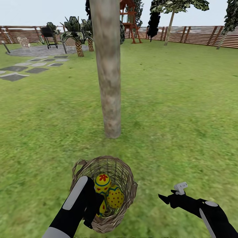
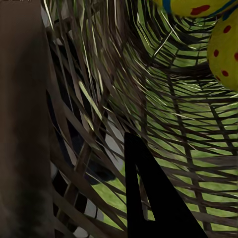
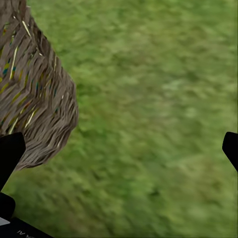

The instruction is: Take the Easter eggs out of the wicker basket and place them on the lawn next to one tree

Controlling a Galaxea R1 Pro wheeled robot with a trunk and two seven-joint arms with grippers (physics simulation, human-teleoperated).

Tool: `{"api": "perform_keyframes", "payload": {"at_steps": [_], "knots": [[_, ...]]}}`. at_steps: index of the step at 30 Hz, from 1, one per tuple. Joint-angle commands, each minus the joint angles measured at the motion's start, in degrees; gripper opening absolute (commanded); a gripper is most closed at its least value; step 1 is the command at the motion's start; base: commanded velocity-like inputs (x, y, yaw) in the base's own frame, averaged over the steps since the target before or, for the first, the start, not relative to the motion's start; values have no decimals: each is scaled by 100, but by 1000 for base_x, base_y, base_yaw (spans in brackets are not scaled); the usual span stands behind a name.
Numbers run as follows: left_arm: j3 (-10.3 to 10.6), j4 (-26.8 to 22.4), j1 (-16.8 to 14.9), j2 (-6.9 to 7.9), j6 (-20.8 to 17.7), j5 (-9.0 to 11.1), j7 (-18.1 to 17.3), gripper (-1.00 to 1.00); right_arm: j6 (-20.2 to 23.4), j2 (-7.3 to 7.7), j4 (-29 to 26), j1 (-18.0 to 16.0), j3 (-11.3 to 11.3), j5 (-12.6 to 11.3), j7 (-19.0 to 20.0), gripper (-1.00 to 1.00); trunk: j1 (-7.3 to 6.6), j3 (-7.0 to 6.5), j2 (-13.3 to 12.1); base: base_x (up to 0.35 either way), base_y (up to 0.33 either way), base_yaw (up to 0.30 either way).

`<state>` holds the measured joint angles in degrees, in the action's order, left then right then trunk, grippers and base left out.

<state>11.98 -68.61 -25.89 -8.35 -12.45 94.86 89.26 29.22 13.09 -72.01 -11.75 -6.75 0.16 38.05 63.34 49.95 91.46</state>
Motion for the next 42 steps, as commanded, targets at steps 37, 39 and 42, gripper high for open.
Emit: {"api": "perform_keyframes", "payload": {"at_steps": [37, 39, 42], "knots": [[-405, -52, -13, 192, -494, 19, -143, -100, 40, -87, 166, -4, 16, 35, 25, 100, 813, 870, 1488, 0, 0, 0], [-407, -62, -13, 193, -495, 15, -169, -100, 40, -87, 184, -3, 16, 29, -31, 100, 857, 923, 1568, 0, 0, 0], [-407, -73, -13, 193, -501, 15, -172, -100, 40, -87, 187, -4, 16, 28, -43, 100, 923, 989, 1688, 0, 0, 0]]}}
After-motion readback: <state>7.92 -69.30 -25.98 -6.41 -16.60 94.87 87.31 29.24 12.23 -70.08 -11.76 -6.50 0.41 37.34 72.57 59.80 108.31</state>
